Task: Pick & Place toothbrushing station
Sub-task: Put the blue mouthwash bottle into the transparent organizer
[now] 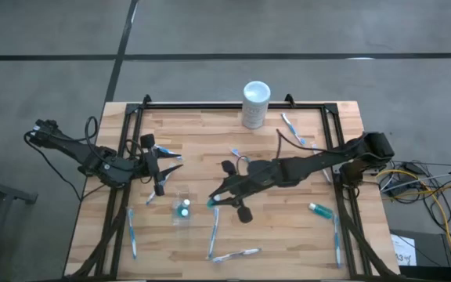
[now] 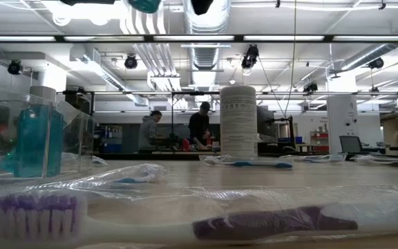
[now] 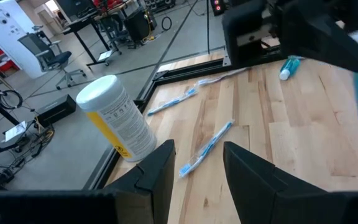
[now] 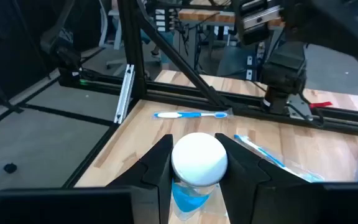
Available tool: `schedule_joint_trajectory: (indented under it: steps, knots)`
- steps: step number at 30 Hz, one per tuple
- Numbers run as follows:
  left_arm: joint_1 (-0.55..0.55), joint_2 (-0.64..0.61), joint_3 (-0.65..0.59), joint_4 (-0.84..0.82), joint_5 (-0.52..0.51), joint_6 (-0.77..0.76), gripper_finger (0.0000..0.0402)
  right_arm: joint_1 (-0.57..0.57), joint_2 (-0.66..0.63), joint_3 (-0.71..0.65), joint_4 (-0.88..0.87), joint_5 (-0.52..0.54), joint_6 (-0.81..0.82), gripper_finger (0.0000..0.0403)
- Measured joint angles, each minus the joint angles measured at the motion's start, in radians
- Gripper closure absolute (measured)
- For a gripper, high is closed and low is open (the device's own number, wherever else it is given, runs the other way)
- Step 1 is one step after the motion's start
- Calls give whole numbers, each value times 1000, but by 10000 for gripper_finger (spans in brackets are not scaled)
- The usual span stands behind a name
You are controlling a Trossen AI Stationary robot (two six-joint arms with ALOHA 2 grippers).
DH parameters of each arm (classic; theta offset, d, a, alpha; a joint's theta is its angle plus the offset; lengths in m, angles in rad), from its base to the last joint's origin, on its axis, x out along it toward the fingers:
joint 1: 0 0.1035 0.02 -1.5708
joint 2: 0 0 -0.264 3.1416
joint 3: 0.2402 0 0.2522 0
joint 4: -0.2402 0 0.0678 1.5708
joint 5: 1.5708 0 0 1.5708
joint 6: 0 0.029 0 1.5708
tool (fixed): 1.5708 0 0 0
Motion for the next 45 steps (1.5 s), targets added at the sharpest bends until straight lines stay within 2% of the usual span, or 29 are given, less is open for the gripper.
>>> schedule_joint_trajectory:
  steps: [7, 15, 24, 28, 30, 32, 36, 39, 42, 45]
  knots:
    - [0, 0, 0, 0, 0, 0, 259, 1, 47, 77, -14, 1, -35, 310]
    - [0, 8, 0, -7, 0, 0, 259, 0, -26, 39, -126, 111, -52, 310]
    - [0, 11, 0, 2, -2, 53, 259, 1, -61, 24, -184, 115, -49, 309]
    - [0, 12, 0, 39, 4, -62, 259, 0, -62, 24, -185, 131, -49, 309]
    - [0, 5, 0, -29, 57, -117, 259, -1, -62, 24, -186, 132, -49, 309]
    - [0, -5, 0, -168, 193, -188, 259, -2, -62, 24, -187, 133, -49, 309]
    - [3, -9, 0, -402, 430, -508, 259, -2, -62, 24, -187, 133, -47, 309]
    - [2, 0, -3, -486, 564, -593, 259, -3, -62, 24, -187, 133, -27, 309]
    - [2, 12, -35, -485, 593, -591, 259, -5, -62, 24, -186, 134, -18, 309]
    - [2, 35, -100, -416, 596, -567, 259, -6, -62, 24, -186, 154, -17, 309]
